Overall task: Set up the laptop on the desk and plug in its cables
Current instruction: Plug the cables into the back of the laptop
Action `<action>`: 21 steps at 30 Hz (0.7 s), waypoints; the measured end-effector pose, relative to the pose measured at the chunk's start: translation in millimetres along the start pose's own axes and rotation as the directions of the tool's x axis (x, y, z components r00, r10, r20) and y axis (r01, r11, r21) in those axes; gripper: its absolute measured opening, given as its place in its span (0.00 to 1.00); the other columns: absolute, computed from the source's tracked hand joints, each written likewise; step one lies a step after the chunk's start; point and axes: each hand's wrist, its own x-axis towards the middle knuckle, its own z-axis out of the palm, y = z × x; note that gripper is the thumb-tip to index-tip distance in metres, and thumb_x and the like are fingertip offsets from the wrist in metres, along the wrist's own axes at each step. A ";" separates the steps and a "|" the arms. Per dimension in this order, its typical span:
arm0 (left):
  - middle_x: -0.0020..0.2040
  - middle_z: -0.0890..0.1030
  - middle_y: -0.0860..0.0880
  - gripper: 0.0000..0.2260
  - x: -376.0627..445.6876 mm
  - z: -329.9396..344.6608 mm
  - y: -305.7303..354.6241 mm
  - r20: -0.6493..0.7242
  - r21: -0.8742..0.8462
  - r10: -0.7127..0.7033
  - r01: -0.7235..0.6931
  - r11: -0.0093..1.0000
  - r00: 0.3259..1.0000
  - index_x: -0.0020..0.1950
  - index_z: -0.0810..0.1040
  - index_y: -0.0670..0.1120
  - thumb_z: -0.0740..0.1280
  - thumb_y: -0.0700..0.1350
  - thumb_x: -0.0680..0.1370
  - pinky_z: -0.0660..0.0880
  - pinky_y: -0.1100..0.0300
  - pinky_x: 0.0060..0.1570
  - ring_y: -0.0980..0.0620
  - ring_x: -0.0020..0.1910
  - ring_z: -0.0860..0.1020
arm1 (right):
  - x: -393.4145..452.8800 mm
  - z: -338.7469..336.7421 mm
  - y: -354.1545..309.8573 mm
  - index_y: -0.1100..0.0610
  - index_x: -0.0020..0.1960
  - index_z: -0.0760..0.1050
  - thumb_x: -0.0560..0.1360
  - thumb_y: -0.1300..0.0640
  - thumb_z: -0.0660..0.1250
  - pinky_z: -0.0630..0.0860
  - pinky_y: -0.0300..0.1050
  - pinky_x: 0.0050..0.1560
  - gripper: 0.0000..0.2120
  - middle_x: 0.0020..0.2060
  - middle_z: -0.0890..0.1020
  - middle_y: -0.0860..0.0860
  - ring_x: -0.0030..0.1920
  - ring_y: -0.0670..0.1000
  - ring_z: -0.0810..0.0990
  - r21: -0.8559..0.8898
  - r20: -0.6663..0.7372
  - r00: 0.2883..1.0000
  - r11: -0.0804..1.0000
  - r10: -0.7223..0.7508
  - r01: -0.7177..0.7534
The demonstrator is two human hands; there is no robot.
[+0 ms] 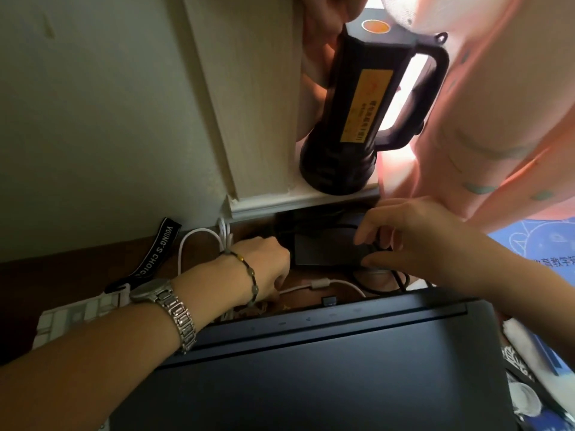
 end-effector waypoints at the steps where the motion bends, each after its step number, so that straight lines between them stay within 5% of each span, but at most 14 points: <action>1: 0.49 0.80 0.45 0.06 0.9 1.5 0.9 0.007 0.011 -0.003 0.003 1.000 1.000 0.46 0.82 0.46 0.68 0.46 0.73 0.73 0.56 0.39 0.43 0.47 0.78 | 0.6 1.0 -0.1 0.47 0.45 0.79 0.63 0.56 0.77 0.71 0.24 0.35 0.13 0.34 0.74 0.36 0.39 0.37 0.77 -0.001 0.004 1.000 1.000 -0.007 0.007; 7: 0.43 0.80 0.43 0.05 4.5 5.5 -0.4 0.013 0.036 0.011 -0.012 0.999 1.000 0.39 0.80 0.42 0.67 0.42 0.72 0.77 0.53 0.39 0.43 0.39 0.78 | 3.2 4.4 -3.0 0.46 0.47 0.79 0.65 0.53 0.76 0.73 0.26 0.38 0.12 0.37 0.75 0.37 0.39 0.38 0.78 -0.001 0.046 0.999 1.000 -0.004 0.004; 10: 0.34 0.73 0.45 0.15 3.4 5.4 5.0 0.017 0.102 0.028 -0.029 0.994 0.999 0.27 0.68 0.45 0.66 0.39 0.72 0.70 0.57 0.32 0.49 0.28 0.69 | 4.7 5.9 -6.8 0.47 0.48 0.79 0.66 0.53 0.75 0.74 0.27 0.40 0.12 0.38 0.76 0.37 0.37 0.39 0.78 -0.007 0.083 0.996 1.000 0.022 -0.021; 14: 0.27 0.65 0.49 0.19 -5.2 2.8 1.6 -0.010 0.081 0.055 -0.054 0.995 0.998 0.25 0.63 0.46 0.69 0.44 0.71 0.69 0.57 0.31 0.51 0.25 0.65 | 5.8 6.1 -11.4 0.48 0.50 0.80 0.66 0.53 0.75 0.71 0.23 0.39 0.13 0.37 0.77 0.38 0.36 0.37 0.78 -0.016 0.103 0.993 0.998 0.062 -0.060; 18: 0.39 0.81 0.45 0.11 -19.4 -1.3 -11.0 -0.024 -0.015 0.043 -0.043 0.999 0.999 0.39 0.80 0.42 0.70 0.51 0.70 0.74 0.57 0.33 0.47 0.37 0.77 | 8.1 6.6 -15.9 0.51 0.51 0.80 0.66 0.55 0.75 0.68 0.20 0.34 0.14 0.33 0.74 0.34 0.36 0.27 0.74 -0.021 0.130 0.987 0.996 0.092 -0.090; 21: 0.38 0.79 0.53 0.11 -34.0 -3.6 -22.1 -0.164 -0.106 0.063 -0.082 0.991 0.984 0.49 0.80 0.47 0.69 0.49 0.70 0.77 0.56 0.43 0.53 0.40 0.77 | 11.3 8.3 -18.0 0.52 0.53 0.80 0.66 0.54 0.76 0.68 0.22 0.33 0.16 0.42 0.83 0.43 0.31 0.32 0.73 -0.070 0.134 0.986 0.993 0.101 -0.092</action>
